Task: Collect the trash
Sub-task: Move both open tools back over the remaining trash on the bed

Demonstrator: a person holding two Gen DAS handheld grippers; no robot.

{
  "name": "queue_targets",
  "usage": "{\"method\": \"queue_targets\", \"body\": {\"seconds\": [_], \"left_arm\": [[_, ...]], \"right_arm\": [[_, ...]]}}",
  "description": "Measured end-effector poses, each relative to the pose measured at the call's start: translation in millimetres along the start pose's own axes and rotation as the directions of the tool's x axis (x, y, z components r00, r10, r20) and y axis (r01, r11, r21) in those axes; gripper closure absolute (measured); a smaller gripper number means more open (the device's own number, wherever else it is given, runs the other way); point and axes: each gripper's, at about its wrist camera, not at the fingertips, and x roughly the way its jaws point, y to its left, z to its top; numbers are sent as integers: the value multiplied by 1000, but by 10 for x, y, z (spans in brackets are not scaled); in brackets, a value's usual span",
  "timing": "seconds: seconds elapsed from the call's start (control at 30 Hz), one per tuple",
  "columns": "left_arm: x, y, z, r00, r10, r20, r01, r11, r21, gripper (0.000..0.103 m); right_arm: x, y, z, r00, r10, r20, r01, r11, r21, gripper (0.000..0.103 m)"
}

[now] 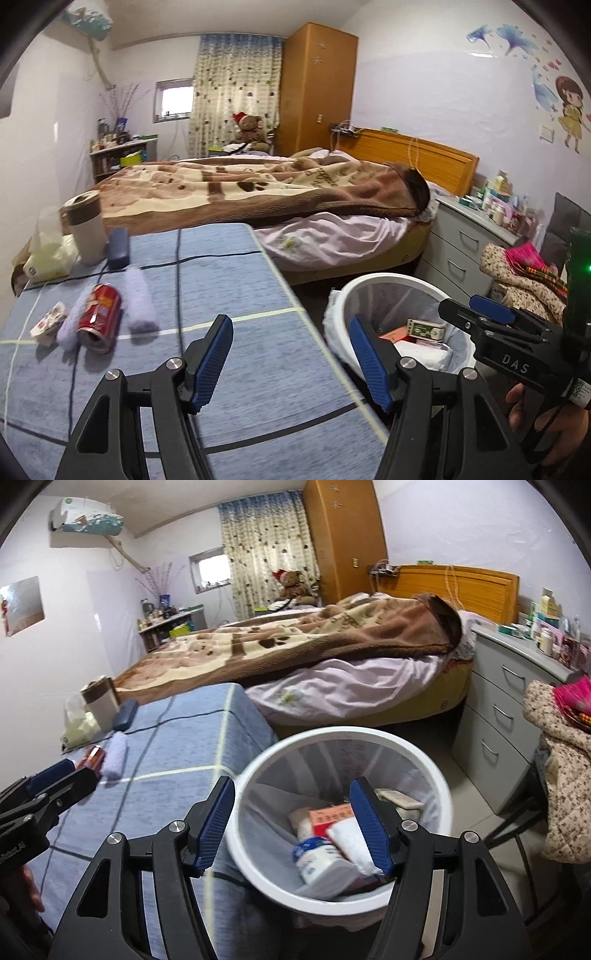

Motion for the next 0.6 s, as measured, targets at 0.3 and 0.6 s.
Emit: {"method": "queue_targets", "body": {"seconds": [0.3, 0.6], "left_arm": [[-214, 447, -86, 995, 93, 26, -92, 995, -42, 36], [-443, 900, -126, 978, 203, 38, -199, 975, -97, 31]], "right_arm": [[69, 332, -25, 998, 53, 19, -52, 997, -58, 37], [148, 676, 4, 991, 131, 3, -130, 987, -94, 37]]}}
